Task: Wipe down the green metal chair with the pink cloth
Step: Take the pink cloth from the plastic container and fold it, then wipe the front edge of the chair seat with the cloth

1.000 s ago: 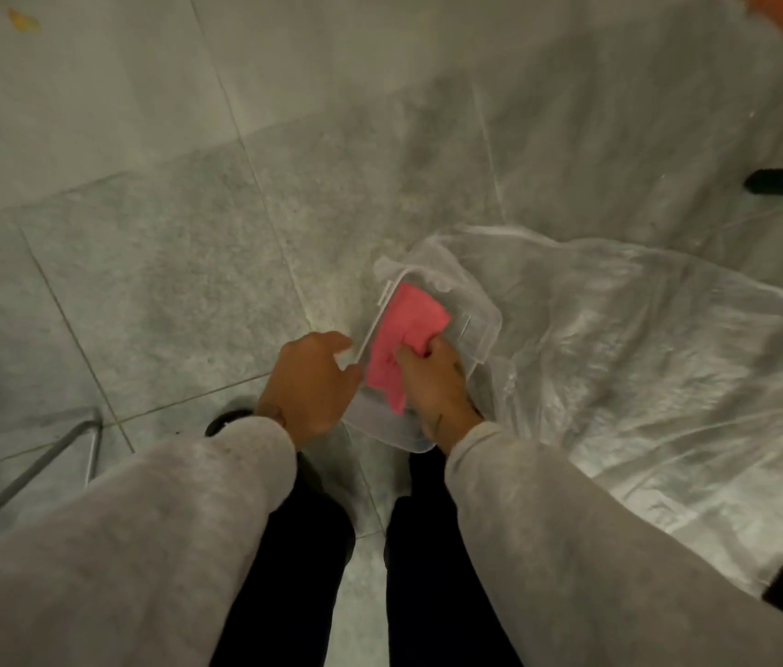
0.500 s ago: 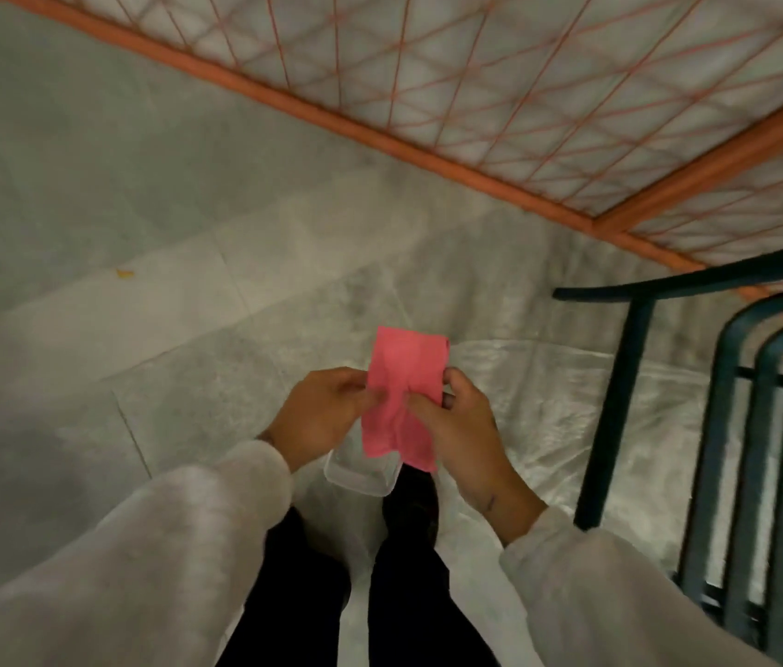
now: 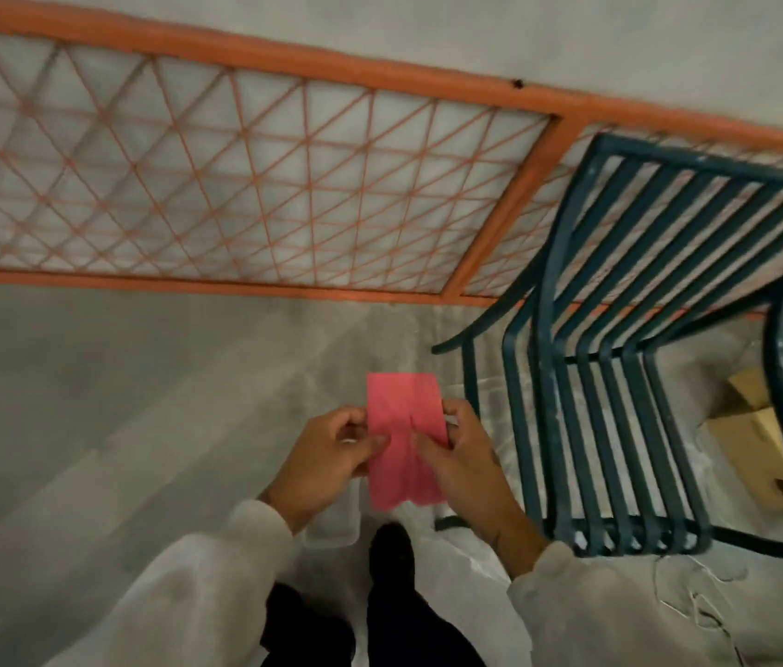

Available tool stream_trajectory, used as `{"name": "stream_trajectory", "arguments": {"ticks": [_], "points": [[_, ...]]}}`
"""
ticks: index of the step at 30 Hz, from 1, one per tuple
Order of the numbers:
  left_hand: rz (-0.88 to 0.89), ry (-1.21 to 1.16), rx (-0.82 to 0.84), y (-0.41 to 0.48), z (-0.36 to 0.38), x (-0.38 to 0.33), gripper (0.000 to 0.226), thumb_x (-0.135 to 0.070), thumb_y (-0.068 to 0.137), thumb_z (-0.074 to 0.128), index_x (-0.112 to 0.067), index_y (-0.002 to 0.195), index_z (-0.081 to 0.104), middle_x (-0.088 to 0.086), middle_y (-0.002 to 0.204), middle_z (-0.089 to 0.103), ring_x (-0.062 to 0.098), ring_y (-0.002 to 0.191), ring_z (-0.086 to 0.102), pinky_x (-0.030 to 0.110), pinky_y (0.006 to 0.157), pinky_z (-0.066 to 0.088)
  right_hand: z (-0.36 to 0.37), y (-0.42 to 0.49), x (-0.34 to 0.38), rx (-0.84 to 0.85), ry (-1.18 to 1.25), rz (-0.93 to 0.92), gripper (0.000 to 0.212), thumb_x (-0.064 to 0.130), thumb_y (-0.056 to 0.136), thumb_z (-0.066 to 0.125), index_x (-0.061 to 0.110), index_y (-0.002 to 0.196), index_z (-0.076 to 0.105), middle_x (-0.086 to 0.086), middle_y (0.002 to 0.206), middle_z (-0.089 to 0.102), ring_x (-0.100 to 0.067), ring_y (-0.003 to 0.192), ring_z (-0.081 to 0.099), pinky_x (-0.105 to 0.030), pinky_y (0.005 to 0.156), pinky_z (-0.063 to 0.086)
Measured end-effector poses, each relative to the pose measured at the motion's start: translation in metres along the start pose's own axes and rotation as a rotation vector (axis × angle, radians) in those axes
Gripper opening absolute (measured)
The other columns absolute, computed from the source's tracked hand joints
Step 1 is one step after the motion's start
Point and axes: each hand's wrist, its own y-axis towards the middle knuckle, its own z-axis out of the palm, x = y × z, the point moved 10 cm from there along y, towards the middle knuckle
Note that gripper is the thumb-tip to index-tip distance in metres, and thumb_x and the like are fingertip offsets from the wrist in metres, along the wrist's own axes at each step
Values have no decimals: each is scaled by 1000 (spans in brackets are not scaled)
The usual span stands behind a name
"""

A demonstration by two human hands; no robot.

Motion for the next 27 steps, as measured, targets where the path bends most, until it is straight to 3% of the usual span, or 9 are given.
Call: {"name": "stream_trajectory", "arguments": {"ticks": [2, 4, 10, 11, 14, 18, 21, 25, 27], "points": [[12, -1, 32, -16, 26, -17, 10, -3, 88, 65, -2, 98, 67, 8, 86, 70, 16, 76, 71, 28, 69, 60, -29, -25, 19, -49, 5, -59, 30, 12, 94, 66, 33, 105, 49, 9, 99, 68, 6, 84, 68, -13, 65, 54], [27, 11, 46, -26, 51, -33, 9, -3, 88, 65, -5, 97, 68, 4, 82, 70, 14, 73, 71, 27, 64, 59, -60, -44, 35, -106, 1, -123, 34, 9, 94, 67, 31, 108, 45, 9, 98, 68, 10, 80, 68, -10, 63, 53], [78, 99, 114, -46, 144, -78, 14, -7, 88, 67, -12, 101, 69, 7, 91, 71, 17, 79, 72, 26, 62, 57, -153, -77, 41, -273, -72, -200, 28, 16, 97, 63, 37, 110, 49, 2, 105, 68, -11, 93, 69, -38, 82, 61], [85, 123, 120, -47, 162, -84, 17, -7, 89, 66, -12, 104, 68, 9, 96, 71, 18, 82, 71, 27, 63, 58, -171, -80, 38, -284, -81, -204, 21, 19, 99, 60, 36, 108, 52, 3, 104, 67, -10, 93, 68, -37, 83, 60], [95, 173, 127, -49, 219, -93, 20, -3, 89, 65, -11, 107, 67, 11, 104, 70, 20, 86, 69, 25, 63, 57, -223, -89, 31, -281, -149, -265, 21, 16, 100, 55, 35, 94, 60, 13, 95, 63, 5, 88, 61, -13, 77, 50], [96, 207, 119, -54, 308, -98, 23, -3, 87, 67, -15, 107, 69, 9, 107, 71, 22, 92, 72, 27, 65, 58, -304, -96, 8, -298, -174, -332, 11, 21, 97, 60, 24, 104, 68, 10, 103, 64, -5, 94, 62, -20, 84, 53], [105, 202, 122, -63, 378, -99, 22, -5, 87, 68, -21, 102, 71, 4, 102, 75, 15, 85, 74, 22, 61, 57, -360, -105, -15, -289, -84, -248, 13, 35, 94, 64, 37, 108, 63, 5, 111, 63, -3, 97, 59, -17, 84, 49], [111, 249, 274, -76, 479, -98, 35, -1, 87, 66, -27, 111, 69, -4, 103, 74, 11, 88, 74, 26, 67, 60, -428, -118, -48, -244, 173, -121, 55, 58, 82, 68, 45, 133, 53, 16, 124, 61, -3, 111, 61, -24, 95, 53], [90, 278, 353, -79, 515, -94, 43, 0, 87, 65, -31, 117, 66, -6, 110, 71, 14, 94, 73, 32, 74, 61, -456, -121, -62, -266, 333, -89, 56, 56, 78, 70, 44, 132, 57, 13, 119, 68, -7, 108, 67, -31, 93, 58]]}}
